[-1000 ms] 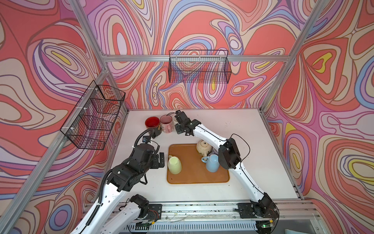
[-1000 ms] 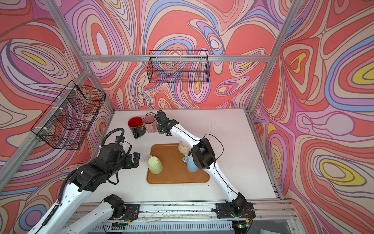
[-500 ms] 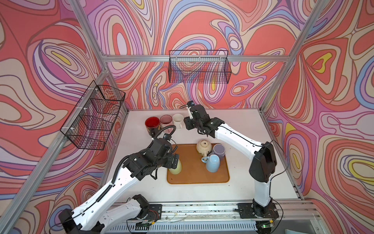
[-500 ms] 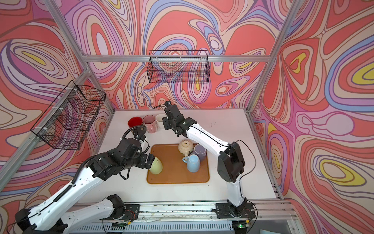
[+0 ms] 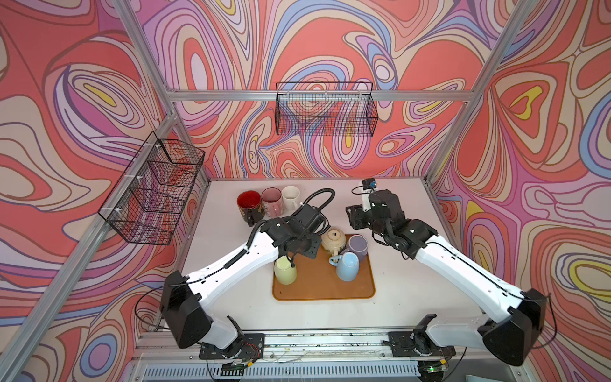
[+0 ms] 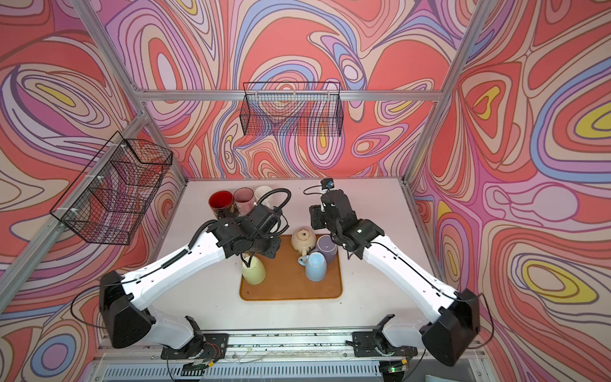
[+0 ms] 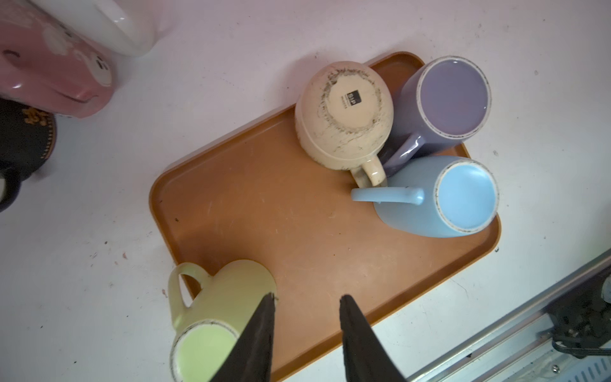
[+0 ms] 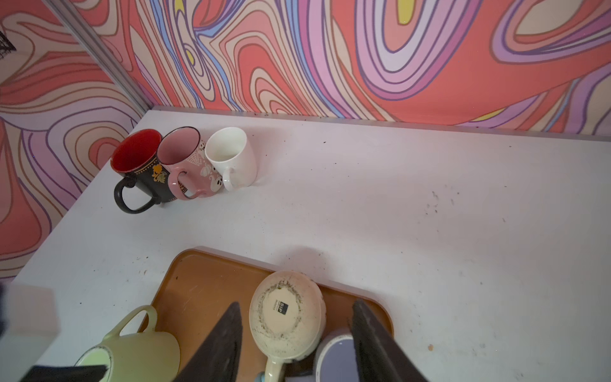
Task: Turn the mug right side up
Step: Rotate the mug on the tray.
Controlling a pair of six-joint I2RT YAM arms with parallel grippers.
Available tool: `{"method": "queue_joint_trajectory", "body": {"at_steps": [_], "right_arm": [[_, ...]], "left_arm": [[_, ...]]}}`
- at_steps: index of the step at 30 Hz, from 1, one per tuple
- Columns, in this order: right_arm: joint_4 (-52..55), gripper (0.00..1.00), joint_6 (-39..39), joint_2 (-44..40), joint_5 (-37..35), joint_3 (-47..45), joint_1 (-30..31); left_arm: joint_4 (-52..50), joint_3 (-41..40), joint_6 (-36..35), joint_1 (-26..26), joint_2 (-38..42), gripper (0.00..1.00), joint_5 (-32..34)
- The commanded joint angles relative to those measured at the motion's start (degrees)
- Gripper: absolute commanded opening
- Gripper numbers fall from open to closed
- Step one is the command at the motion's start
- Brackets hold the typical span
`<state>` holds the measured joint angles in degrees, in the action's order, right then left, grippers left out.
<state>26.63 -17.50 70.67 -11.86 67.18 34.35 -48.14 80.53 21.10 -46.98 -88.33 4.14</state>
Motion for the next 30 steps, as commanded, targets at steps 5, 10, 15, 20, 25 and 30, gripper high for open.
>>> {"method": "queue_joint_trajectory", "body": {"at_steps": [5, 10, 15, 20, 25, 30], "right_arm": [[4.8, 0.55, -4.8, -9.2, 0.8, -11.4, -6.9], [5.1, 0.55, -6.5, -13.0, 2.4, -16.4, -9.2], [5.7, 0.56, -6.6, -14.5, 2.8, -17.7, -9.6], [5.7, 0.56, -6.5, -15.2, 3.4, -17.8, -9.6], [5.4, 0.56, -6.4, -14.8, 4.0, -17.7, -9.6], [5.1, 0.56, -6.6, -14.6, 4.6, -18.0, -9.6]], "left_arm": [[0.6, 8.3, 1.7, -0.8, -10.6, 0.37, -5.3], [0.9, 12.6, 1.9, -1.8, -16.5, 0.40, -6.9], [1.5, 14.1, 2.3, -2.3, -20.1, 0.40, -7.9], [2.8, 12.9, 2.9, -2.8, -21.7, 0.40, -8.4], [4.1, 11.8, 3.3, -3.4, -22.6, 0.40, -9.0], [5.0, 10.3, 3.4, -3.5, -22.8, 0.40, -9.0]]}}
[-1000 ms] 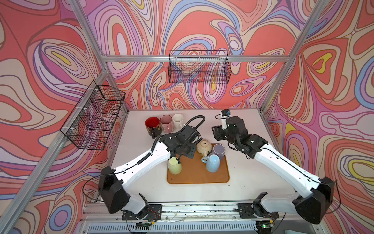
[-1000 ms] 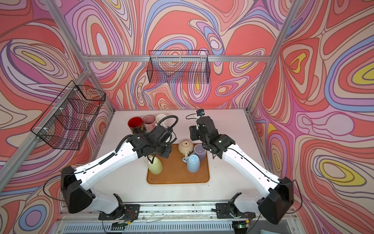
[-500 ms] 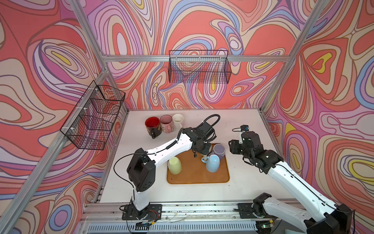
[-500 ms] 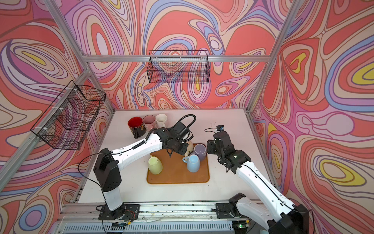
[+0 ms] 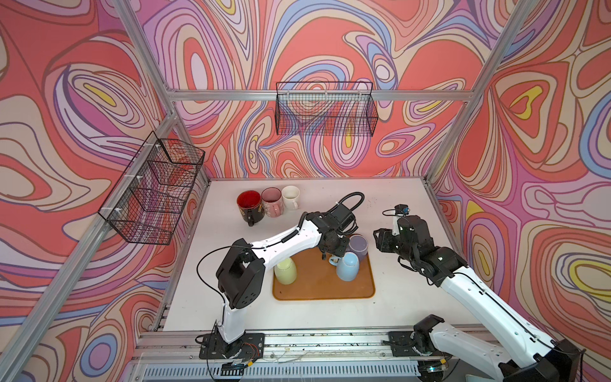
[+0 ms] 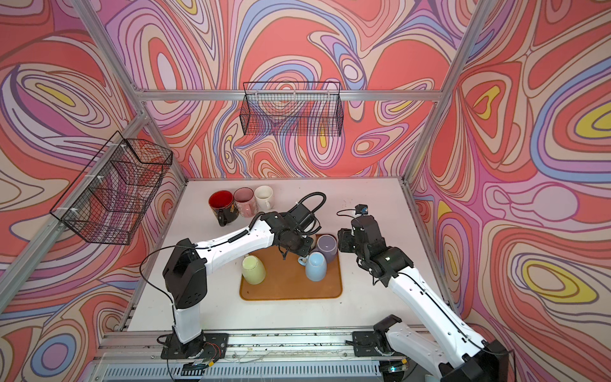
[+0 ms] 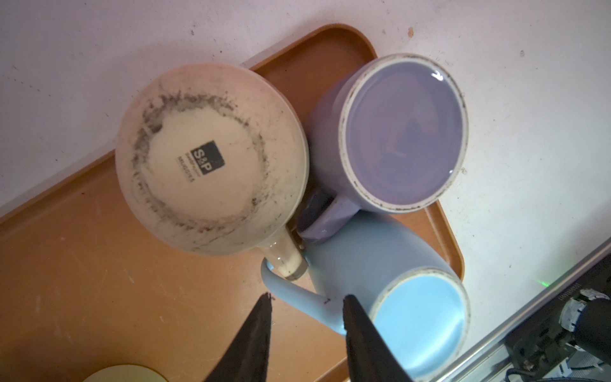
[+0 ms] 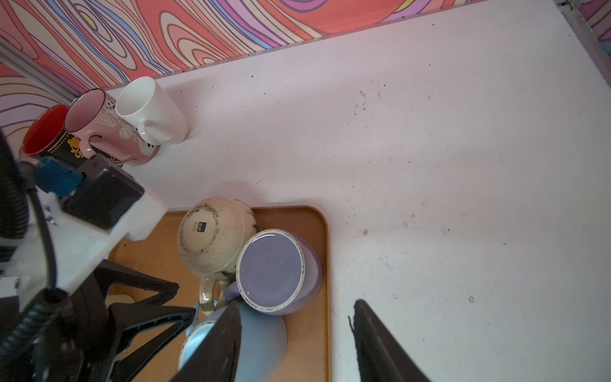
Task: Turn the mug right side up
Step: Rotate the mug on the tray.
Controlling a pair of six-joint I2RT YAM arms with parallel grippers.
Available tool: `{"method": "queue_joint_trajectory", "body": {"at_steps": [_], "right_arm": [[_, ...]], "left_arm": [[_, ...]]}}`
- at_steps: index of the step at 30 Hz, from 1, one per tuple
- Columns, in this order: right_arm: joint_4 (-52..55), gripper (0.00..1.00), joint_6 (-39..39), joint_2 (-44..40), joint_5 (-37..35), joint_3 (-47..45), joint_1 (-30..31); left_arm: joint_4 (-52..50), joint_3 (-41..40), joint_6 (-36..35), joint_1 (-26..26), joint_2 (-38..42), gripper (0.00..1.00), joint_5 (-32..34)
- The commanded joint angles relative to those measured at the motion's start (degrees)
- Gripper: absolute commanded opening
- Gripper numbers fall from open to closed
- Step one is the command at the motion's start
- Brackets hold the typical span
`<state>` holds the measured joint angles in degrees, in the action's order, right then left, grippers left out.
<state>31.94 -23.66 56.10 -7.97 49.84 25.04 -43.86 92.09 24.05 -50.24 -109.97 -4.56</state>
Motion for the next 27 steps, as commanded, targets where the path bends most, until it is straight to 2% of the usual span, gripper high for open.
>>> {"method": "queue_joint_trajectory", "body": {"at_steps": [1, 10, 20, 27], "right_arm": [[-0.2, 0.56, -0.4, 0.0, 0.7, -0.6, -0.3], [-0.4, 0.56, -0.5, 0.3, 1.2, -0.6, -0.3], [-1.3, 0.56, -0.7, 1.4, 2.1, -0.5, -0.3], [-1.6, 0.55, -0.6, 2.5, 2.6, 0.3, -0.3]], "left_arm": [[0.8, -1.6, 0.5, -0.2, -1.2, 0.40, -0.2], [1.6, -3.7, 0.8, -0.3, -0.6, 0.38, -0.5], [4.0, -12.3, 2.5, -0.6, 4.8, 0.35, -0.2], [5.3, -16.9, 3.1, -2.9, 8.6, 0.35, -0.2]]}}
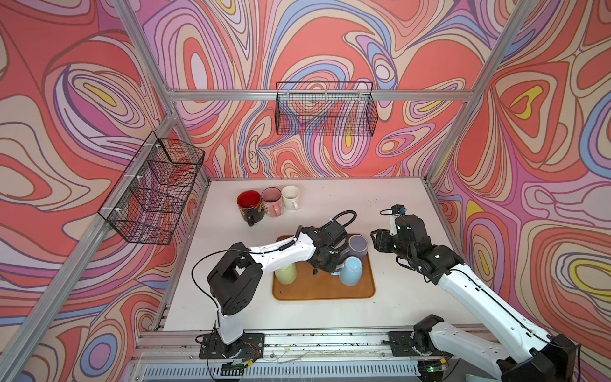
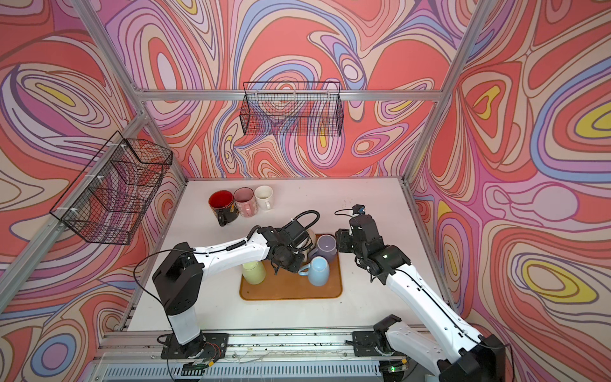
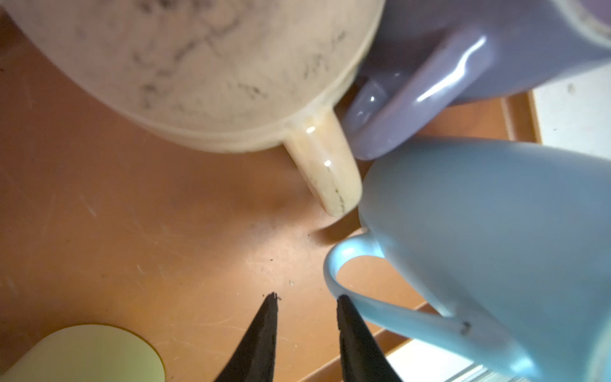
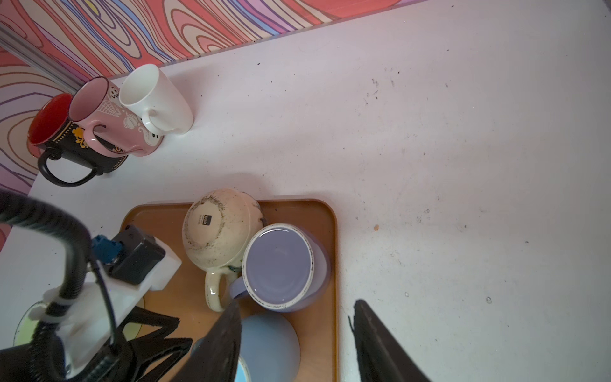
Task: Turn the mug right side up
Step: Rotate the mug on the tray, then pick up the mug from the tray.
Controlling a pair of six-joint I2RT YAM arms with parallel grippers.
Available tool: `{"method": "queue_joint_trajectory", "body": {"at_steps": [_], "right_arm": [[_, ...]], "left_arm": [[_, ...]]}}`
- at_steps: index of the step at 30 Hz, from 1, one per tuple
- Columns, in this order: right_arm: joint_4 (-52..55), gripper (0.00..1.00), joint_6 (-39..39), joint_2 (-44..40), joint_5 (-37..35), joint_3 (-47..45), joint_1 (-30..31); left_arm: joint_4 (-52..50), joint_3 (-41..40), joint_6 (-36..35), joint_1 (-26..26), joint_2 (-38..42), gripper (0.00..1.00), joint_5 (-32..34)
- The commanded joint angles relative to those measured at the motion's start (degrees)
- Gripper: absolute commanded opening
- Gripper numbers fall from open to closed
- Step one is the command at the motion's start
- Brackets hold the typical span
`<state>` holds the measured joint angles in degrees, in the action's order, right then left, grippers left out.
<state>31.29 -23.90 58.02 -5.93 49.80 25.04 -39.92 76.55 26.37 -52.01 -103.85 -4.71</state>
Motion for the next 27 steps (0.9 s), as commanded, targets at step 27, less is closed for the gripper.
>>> {"method": "queue_joint_trajectory", "body": {"at_steps": [27], "right_arm": [[-1.4, 0.61, 3.9, -7.4, 6.7, -0.4, -0.3]], "left_arm": [[5.5, -6.1, -46.6, -0.5, 16.0, 0.67, -13.6]]}}
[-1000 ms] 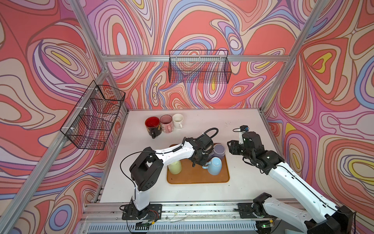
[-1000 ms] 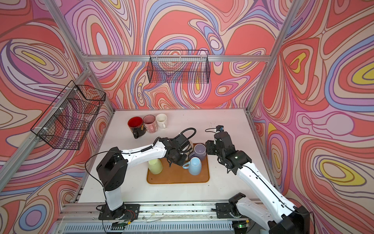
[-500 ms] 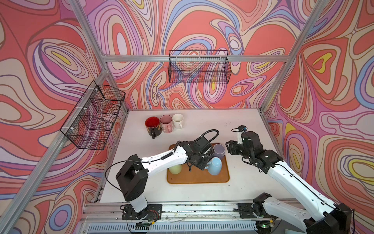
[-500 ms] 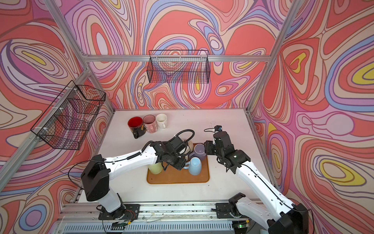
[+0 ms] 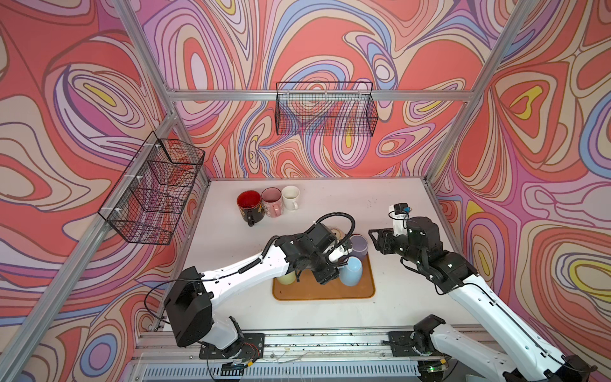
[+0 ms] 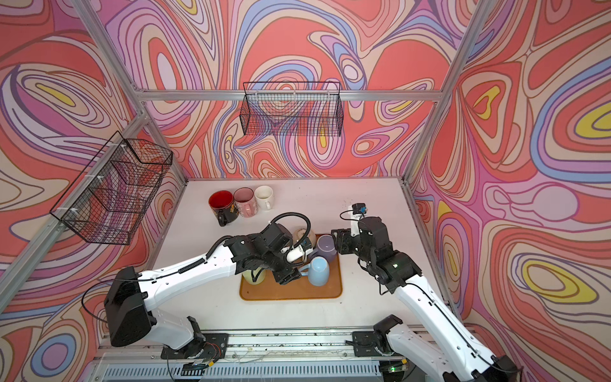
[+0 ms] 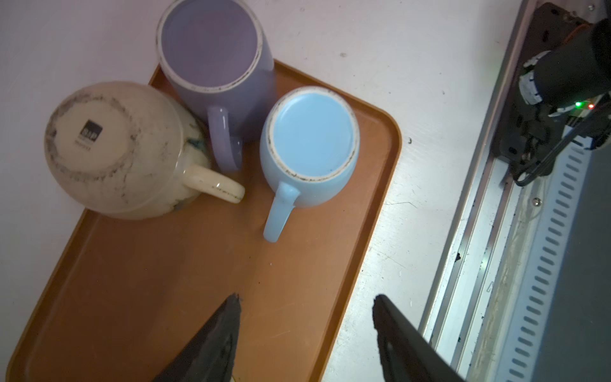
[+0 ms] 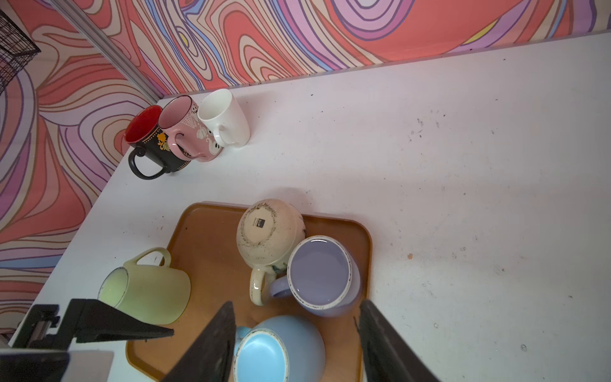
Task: Turn the mug right side up
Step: Pick up the mug from the tray.
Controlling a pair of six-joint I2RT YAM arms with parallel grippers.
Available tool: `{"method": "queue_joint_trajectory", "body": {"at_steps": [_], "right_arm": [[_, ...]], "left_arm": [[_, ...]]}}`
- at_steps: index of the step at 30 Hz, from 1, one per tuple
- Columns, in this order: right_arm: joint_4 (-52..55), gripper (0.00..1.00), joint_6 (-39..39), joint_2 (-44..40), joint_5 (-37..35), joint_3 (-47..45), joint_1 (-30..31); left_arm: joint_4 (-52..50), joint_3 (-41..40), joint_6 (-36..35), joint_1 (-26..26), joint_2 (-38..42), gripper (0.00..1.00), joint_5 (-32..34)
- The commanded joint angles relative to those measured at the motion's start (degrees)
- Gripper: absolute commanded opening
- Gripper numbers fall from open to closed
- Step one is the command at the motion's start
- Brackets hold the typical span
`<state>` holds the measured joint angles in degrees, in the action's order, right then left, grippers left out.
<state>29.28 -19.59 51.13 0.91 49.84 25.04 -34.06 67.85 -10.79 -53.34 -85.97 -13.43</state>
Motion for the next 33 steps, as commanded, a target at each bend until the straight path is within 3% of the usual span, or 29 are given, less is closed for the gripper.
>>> {"method": "queue_joint_trajectory", "body": {"at_steps": [1, 8, 13, 33], "right_arm": [[0.7, 0.61, -1.0, -0.5, -0.2, -0.4, -0.4], [0.9, 0.61, -4.7, -0.3, 0.7, -0.6, -1.8], [1.6, 0.61, -6.3, 0.9, 2.5, -1.6, -5.6], [-4.9, 0.60, -9.3, 4.8, 8.1, -7.6, -9.3]], "left_arm": [[-1.4, 3.7, -10.6, 1.2, -3.1, 0.67, -5.8], [-1.4, 6.9, -16.7, 3.5, -8.9, 0.64, -13.3], [-2.4, 9.4, -19.5, 4.6, -12.0, 0.62, -15.3], [1.5, 9.1, -21.5, 4.8, -17.3, 0.54, -14.3]]}}
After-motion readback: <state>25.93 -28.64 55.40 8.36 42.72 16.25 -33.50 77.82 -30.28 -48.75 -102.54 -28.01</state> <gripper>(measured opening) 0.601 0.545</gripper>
